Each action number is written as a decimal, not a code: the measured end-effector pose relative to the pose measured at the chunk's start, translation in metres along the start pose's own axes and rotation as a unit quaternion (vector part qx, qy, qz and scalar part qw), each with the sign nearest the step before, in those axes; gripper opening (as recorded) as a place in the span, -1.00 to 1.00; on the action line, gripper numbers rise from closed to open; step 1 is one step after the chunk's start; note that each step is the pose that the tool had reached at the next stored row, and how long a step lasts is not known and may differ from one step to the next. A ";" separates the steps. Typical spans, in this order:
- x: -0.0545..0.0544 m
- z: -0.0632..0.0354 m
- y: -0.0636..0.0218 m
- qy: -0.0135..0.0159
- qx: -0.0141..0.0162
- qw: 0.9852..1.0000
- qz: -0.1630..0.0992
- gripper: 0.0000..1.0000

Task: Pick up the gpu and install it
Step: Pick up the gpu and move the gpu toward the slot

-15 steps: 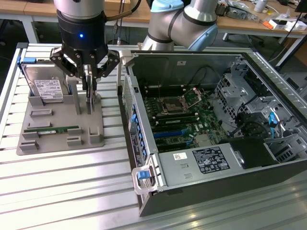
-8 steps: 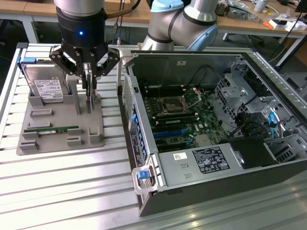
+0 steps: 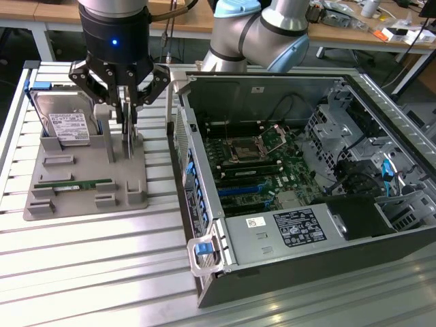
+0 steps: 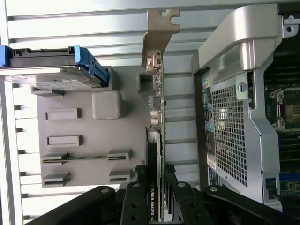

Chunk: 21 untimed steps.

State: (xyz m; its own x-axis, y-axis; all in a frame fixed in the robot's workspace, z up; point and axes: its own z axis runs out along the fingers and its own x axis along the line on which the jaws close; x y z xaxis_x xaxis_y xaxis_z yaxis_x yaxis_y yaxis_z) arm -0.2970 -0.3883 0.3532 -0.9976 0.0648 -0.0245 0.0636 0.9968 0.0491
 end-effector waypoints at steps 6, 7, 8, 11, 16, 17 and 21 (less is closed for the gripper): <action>0.000 -0.0025 0.0001 0.000 0.000 1.000 0.000 -0.48; 0.000 -0.0029 0.0001 0.000 0.000 1.000 0.000 -0.48; 0.000 -0.0034 0.0002 0.000 0.000 1.000 0.000 -0.48; 0.000 -0.0045 0.0002 0.000 0.000 1.000 0.000 -0.48; 0.000 -0.0055 0.0002 0.000 -0.001 1.000 0.000 -0.48; 0.000 -0.0057 0.0003 0.000 -0.001 1.000 0.000 -0.48; 0.000 -0.0066 0.0003 0.000 -0.001 1.000 0.000 -0.48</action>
State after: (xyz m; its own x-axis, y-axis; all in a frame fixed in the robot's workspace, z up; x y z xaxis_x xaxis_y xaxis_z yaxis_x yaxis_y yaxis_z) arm -0.2970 -0.3884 0.3598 -0.9976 0.0649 -0.0243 0.0636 0.9967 0.0505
